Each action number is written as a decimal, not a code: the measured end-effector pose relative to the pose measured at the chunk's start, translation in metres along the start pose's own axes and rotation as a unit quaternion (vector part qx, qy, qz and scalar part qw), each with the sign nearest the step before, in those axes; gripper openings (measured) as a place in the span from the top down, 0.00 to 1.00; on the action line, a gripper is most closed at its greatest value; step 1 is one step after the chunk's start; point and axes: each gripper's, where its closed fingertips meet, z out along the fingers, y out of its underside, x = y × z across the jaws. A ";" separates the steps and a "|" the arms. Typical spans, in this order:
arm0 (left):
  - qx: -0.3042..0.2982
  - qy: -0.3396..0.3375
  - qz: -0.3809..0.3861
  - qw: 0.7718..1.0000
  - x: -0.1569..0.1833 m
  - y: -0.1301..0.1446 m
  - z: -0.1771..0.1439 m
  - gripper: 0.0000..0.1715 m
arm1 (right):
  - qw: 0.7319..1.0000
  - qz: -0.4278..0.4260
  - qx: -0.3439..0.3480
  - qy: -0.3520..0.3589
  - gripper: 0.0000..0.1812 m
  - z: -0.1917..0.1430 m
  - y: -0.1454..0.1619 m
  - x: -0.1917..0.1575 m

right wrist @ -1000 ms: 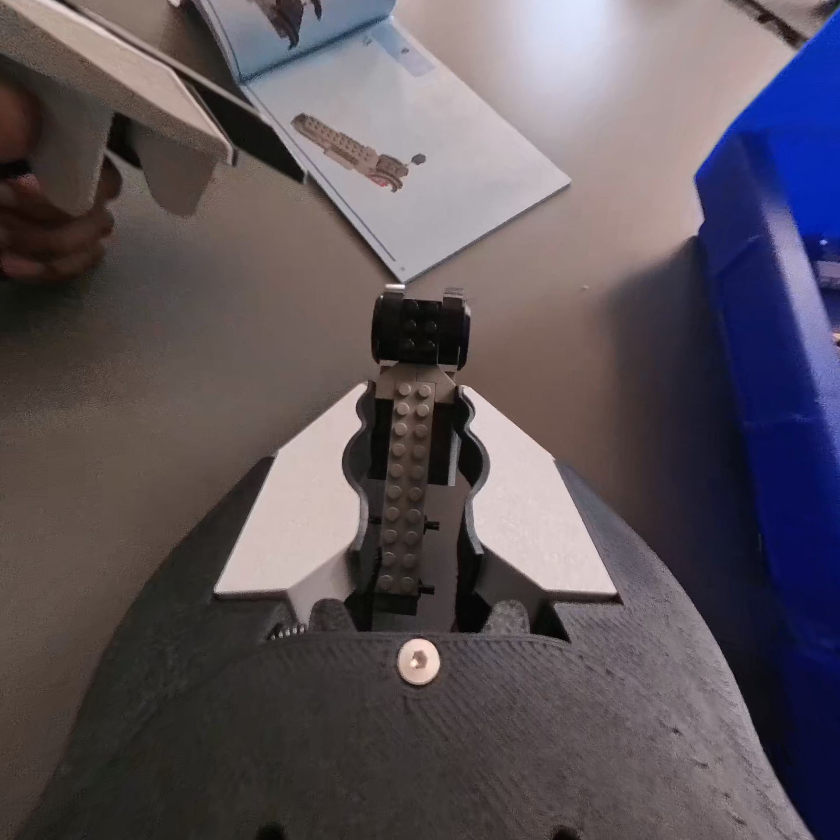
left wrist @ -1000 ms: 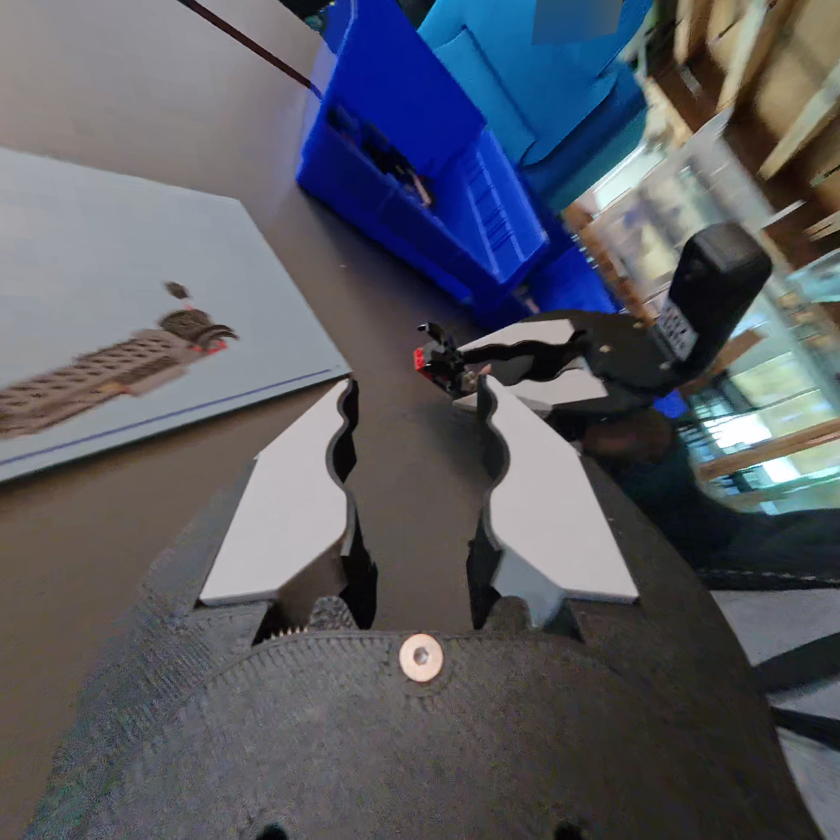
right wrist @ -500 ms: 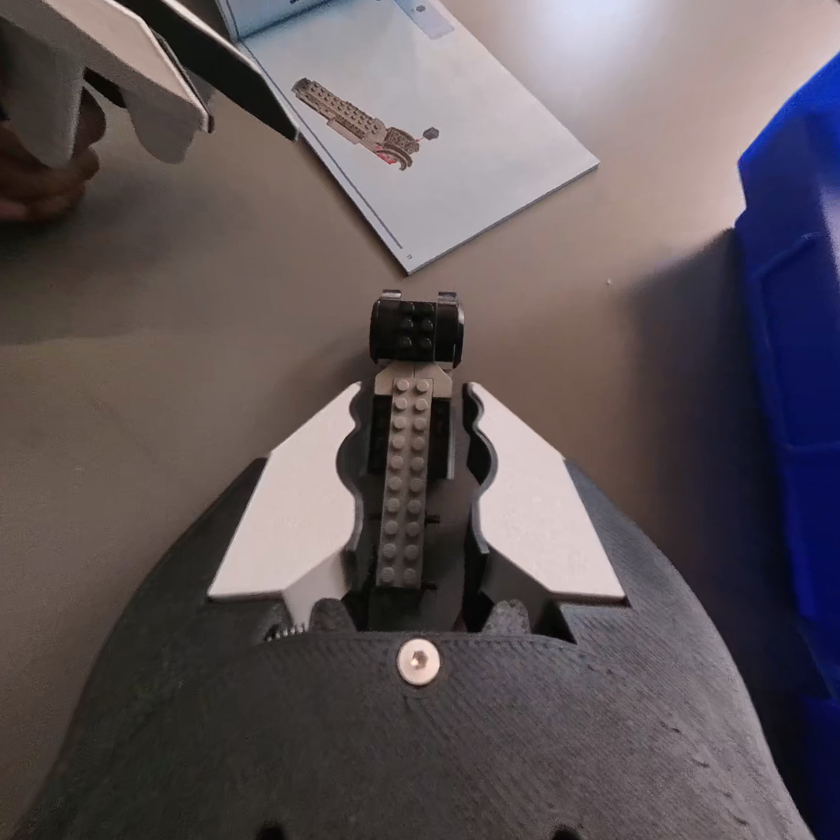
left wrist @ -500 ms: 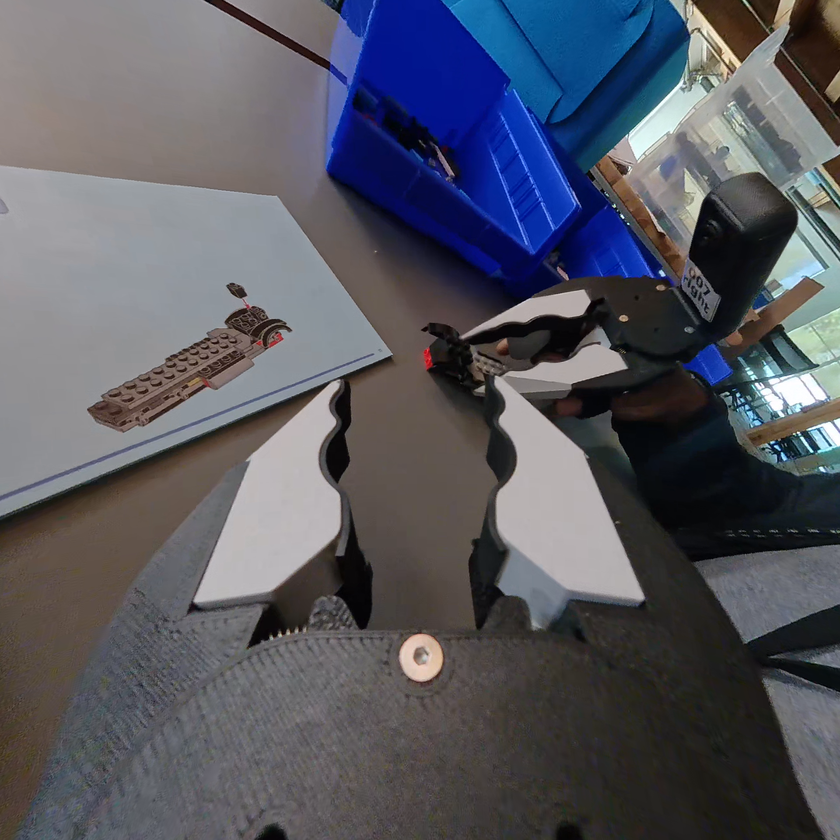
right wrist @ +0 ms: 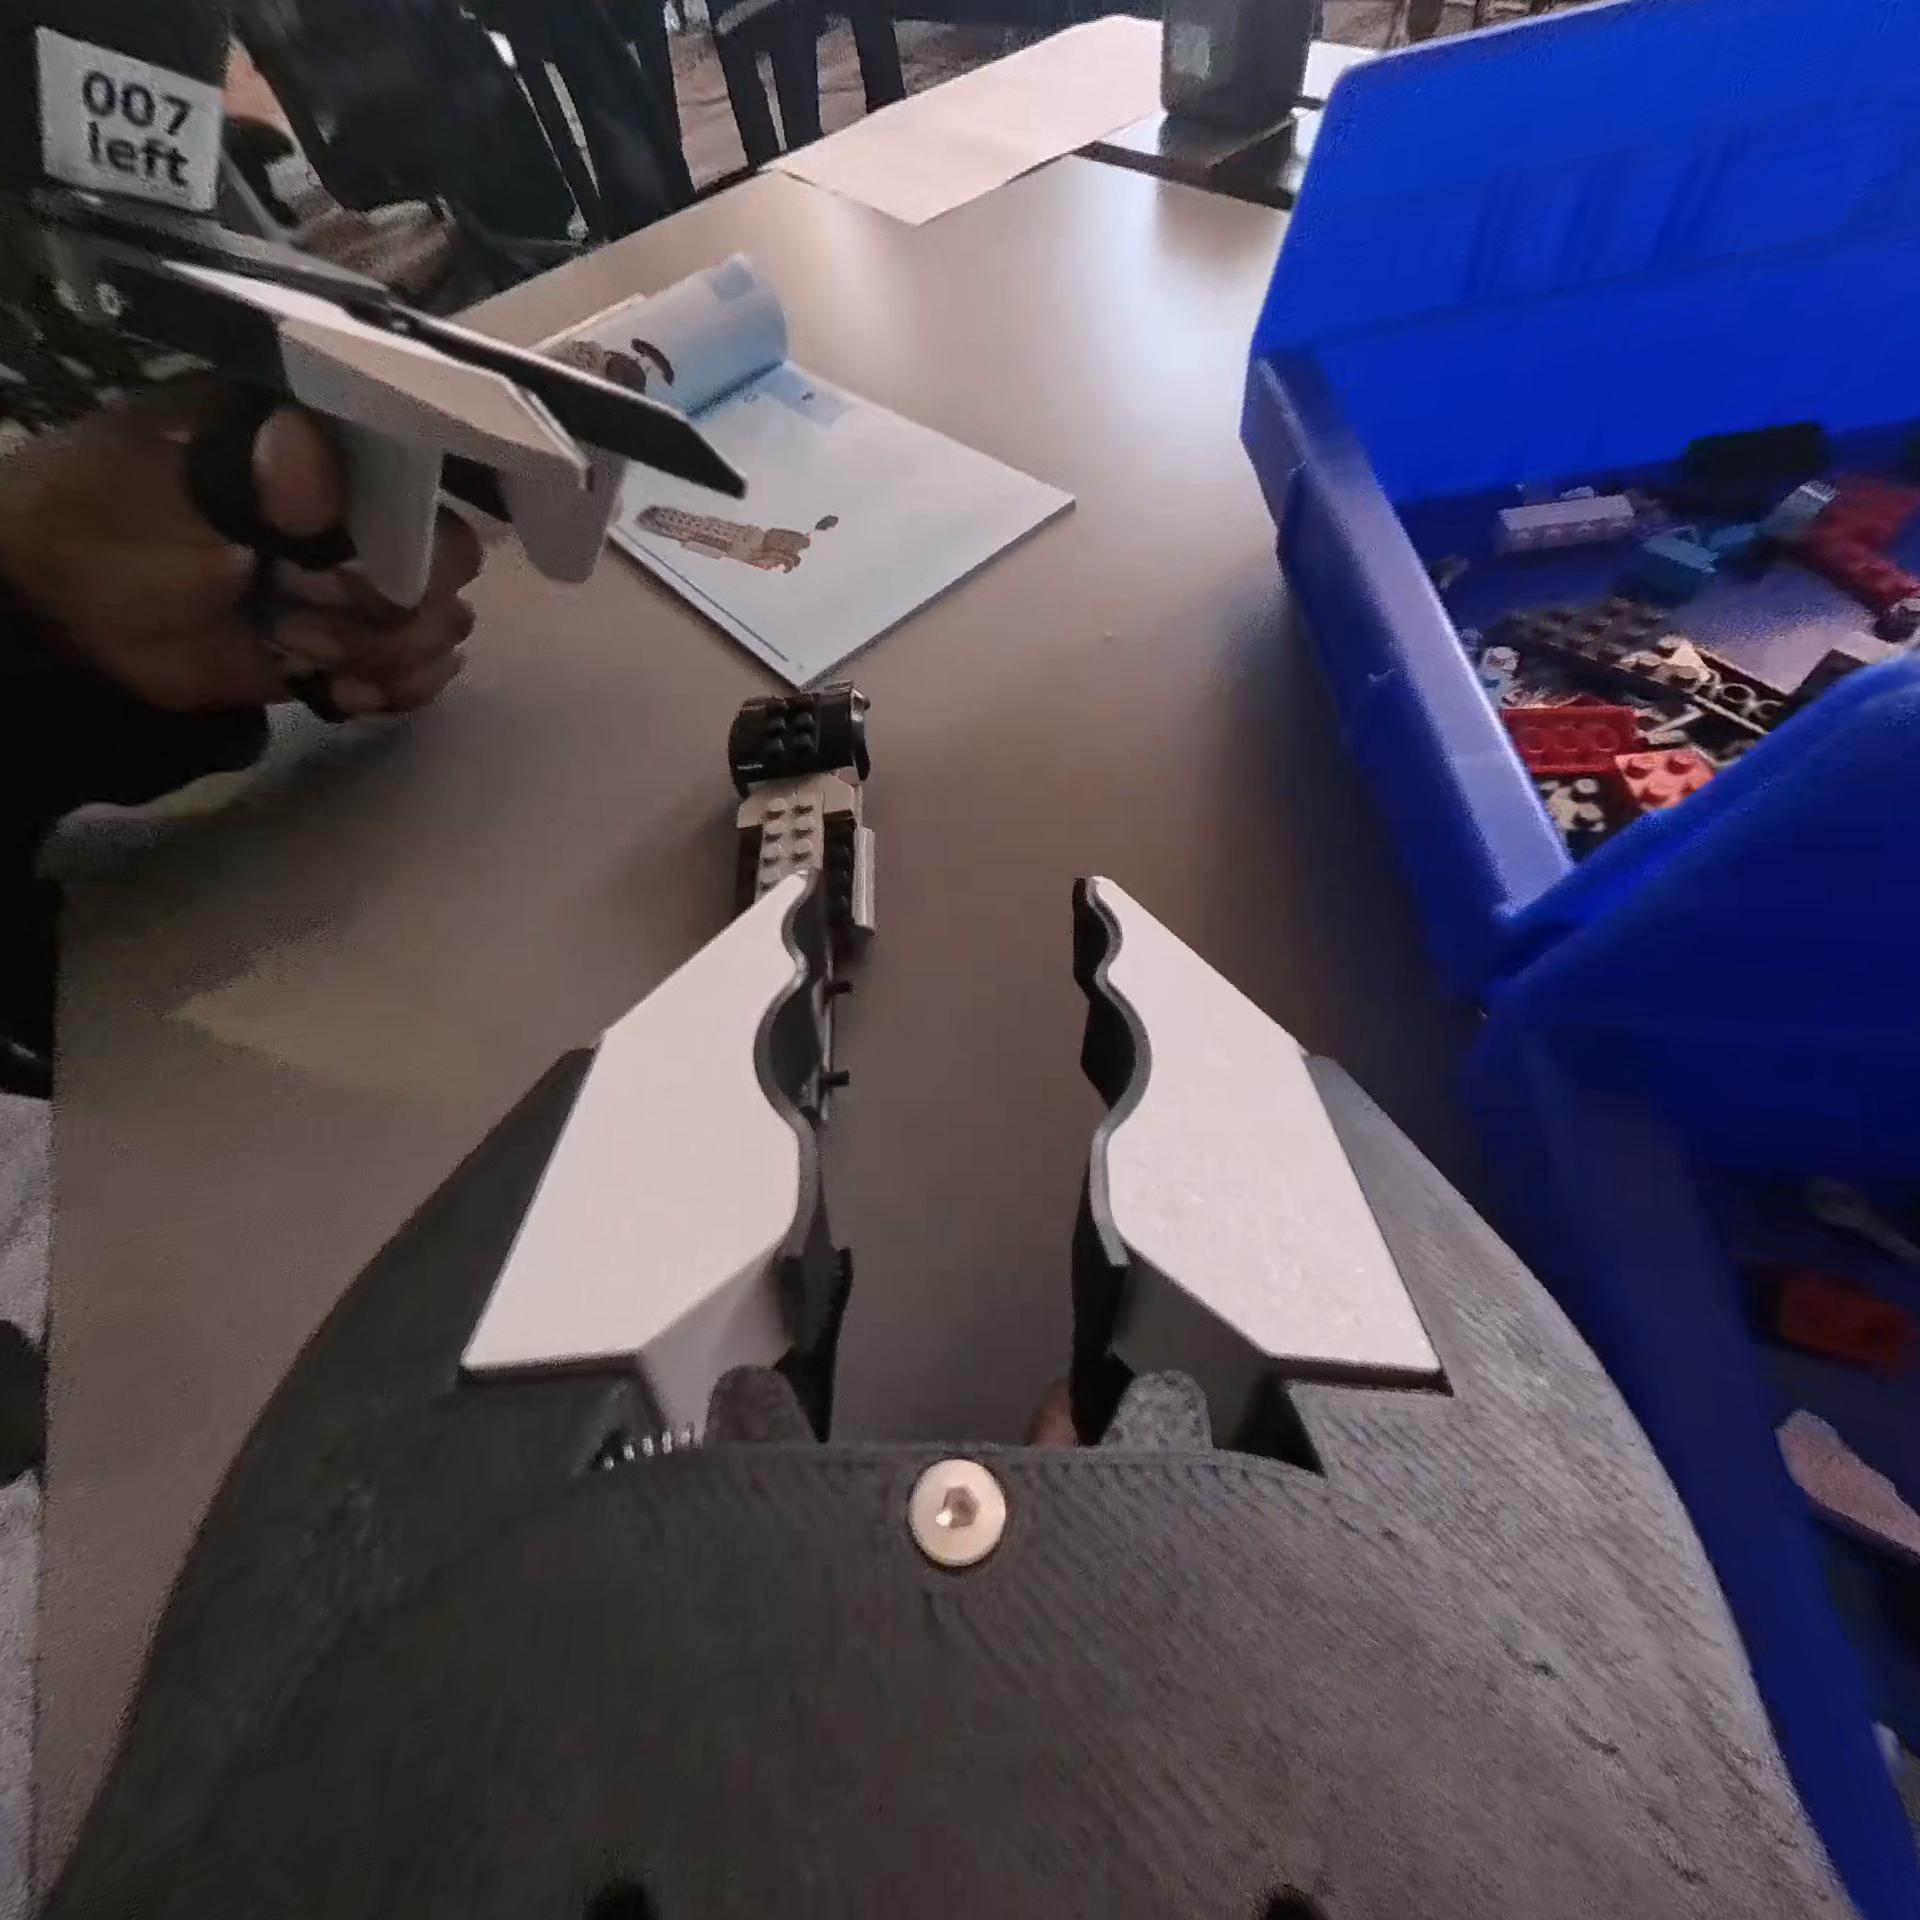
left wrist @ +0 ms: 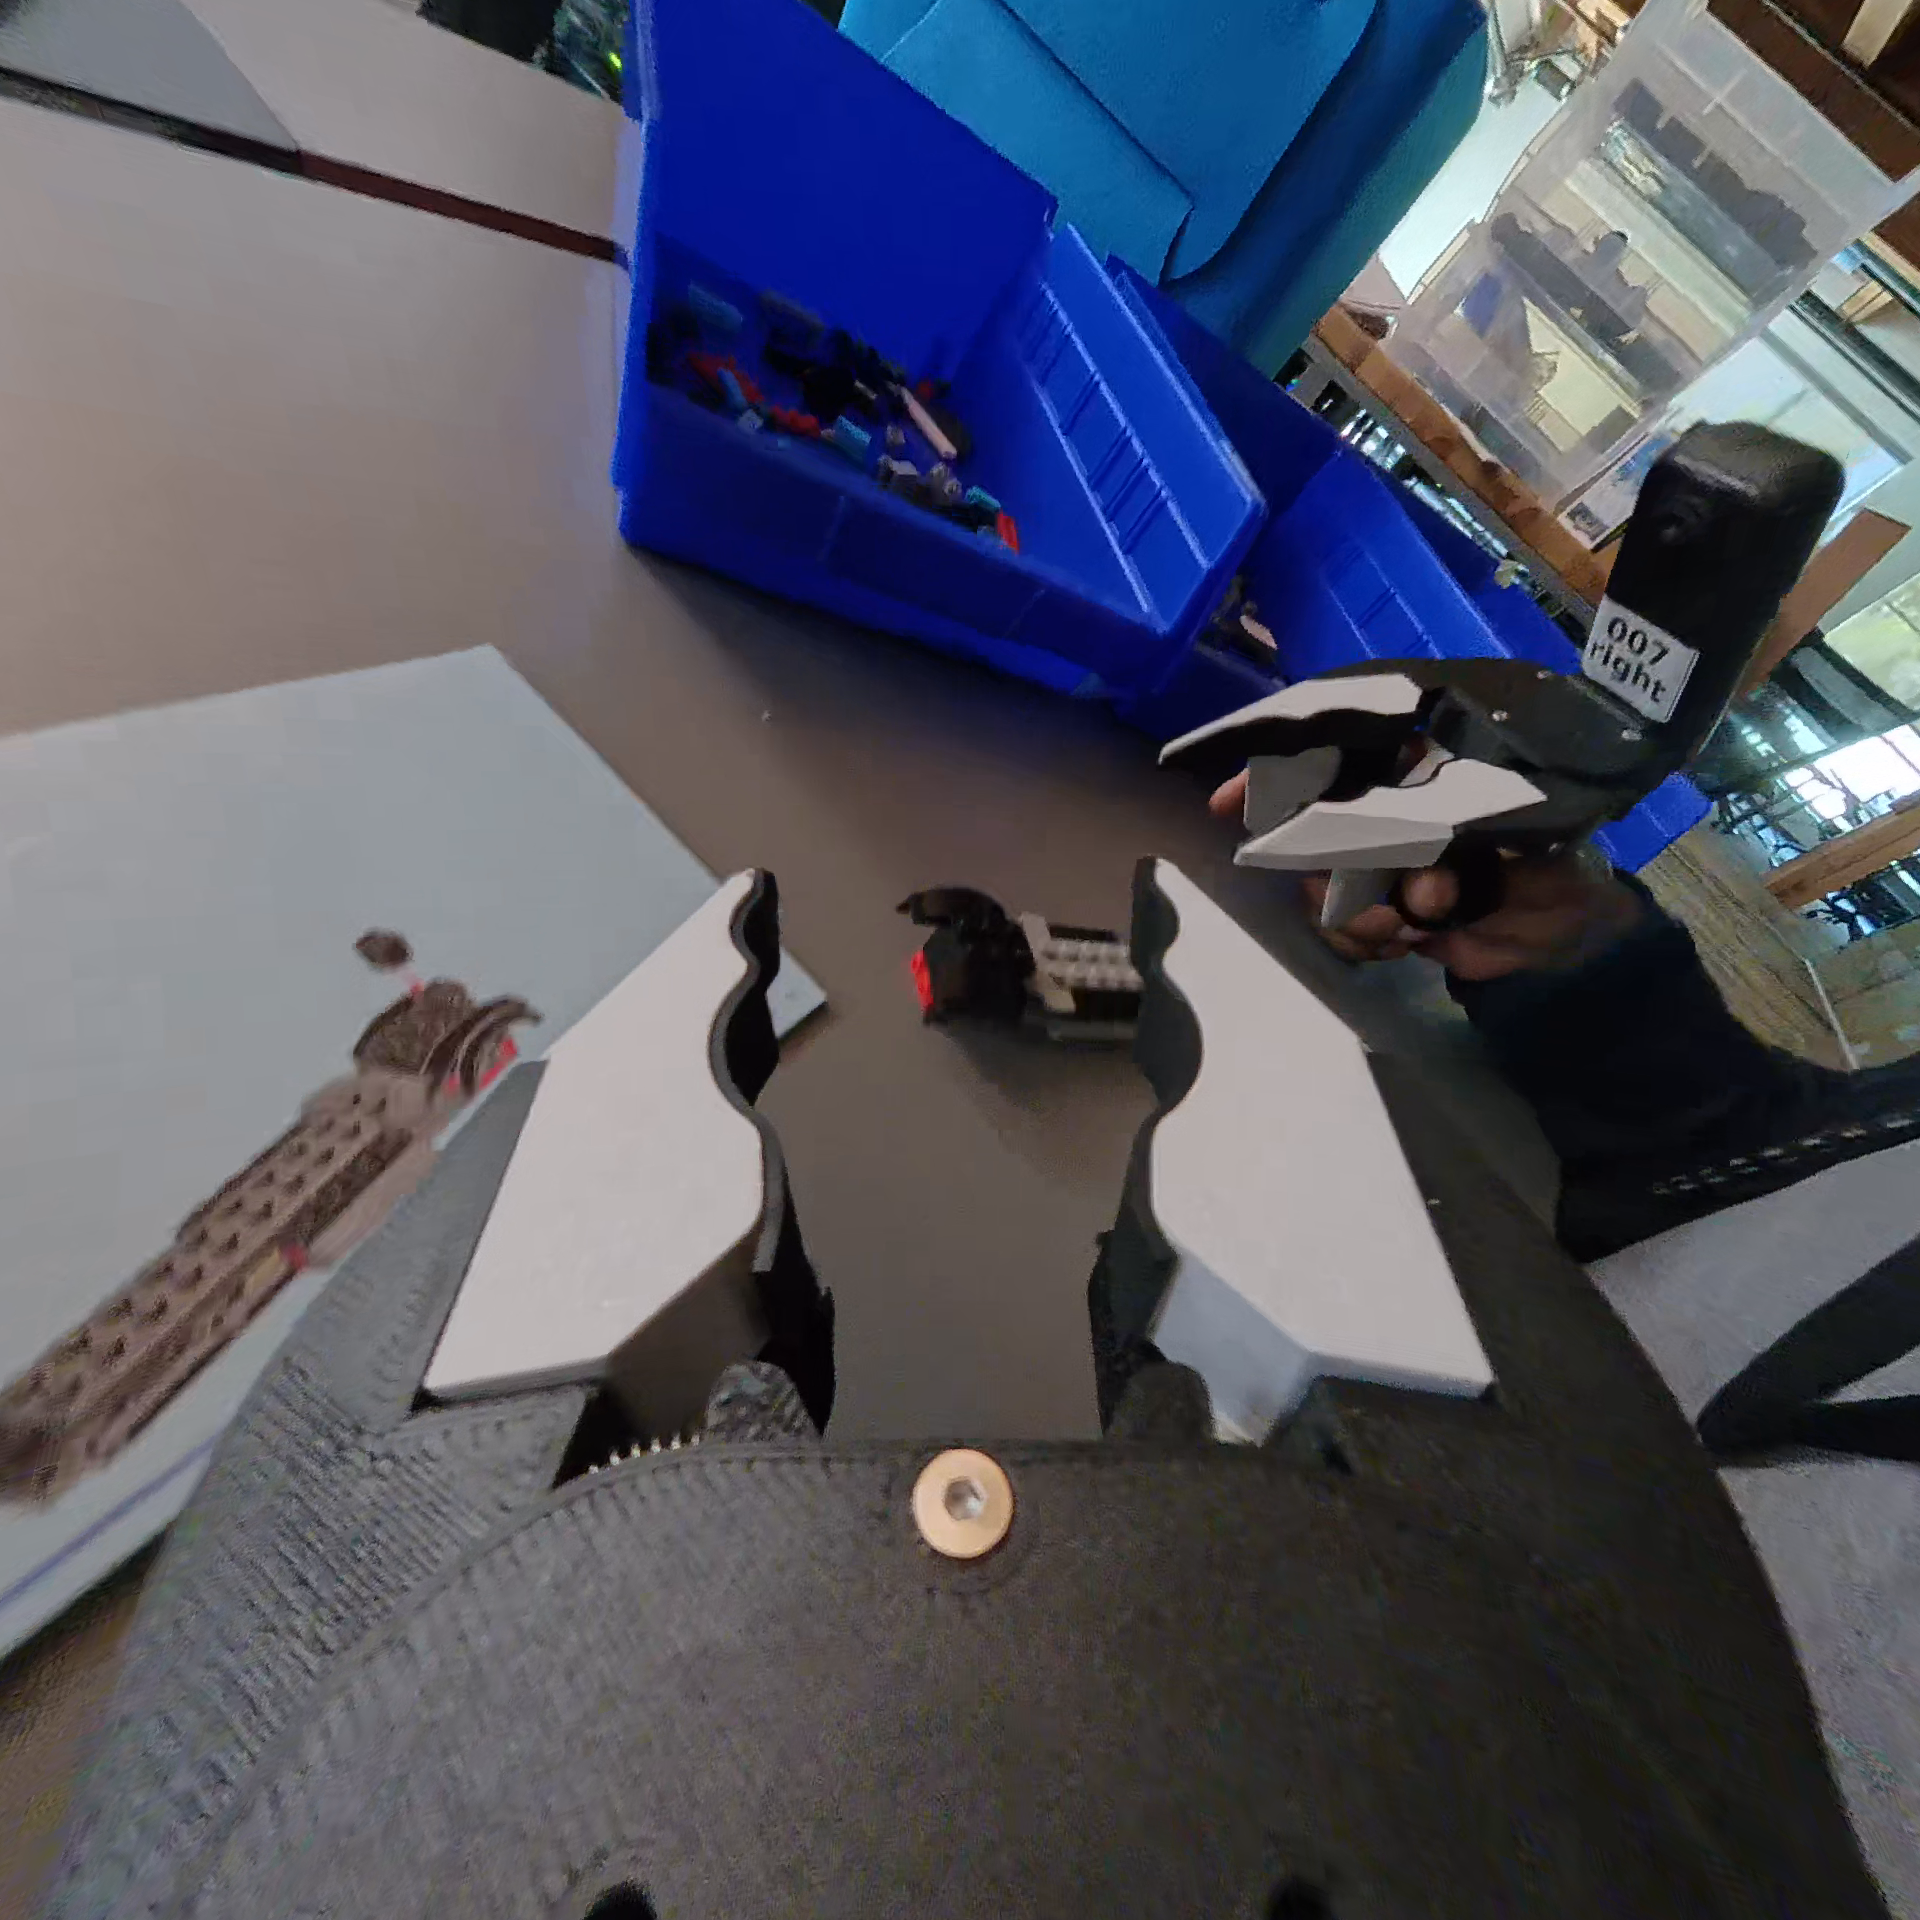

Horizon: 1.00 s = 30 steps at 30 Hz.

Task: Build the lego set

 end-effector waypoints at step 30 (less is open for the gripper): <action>-0.183 0.056 0.152 0.970 0.042 -0.053 0.174 0.62 | 0.996 0.080 0.034 -0.009 0.77 -0.026 0.002 0.018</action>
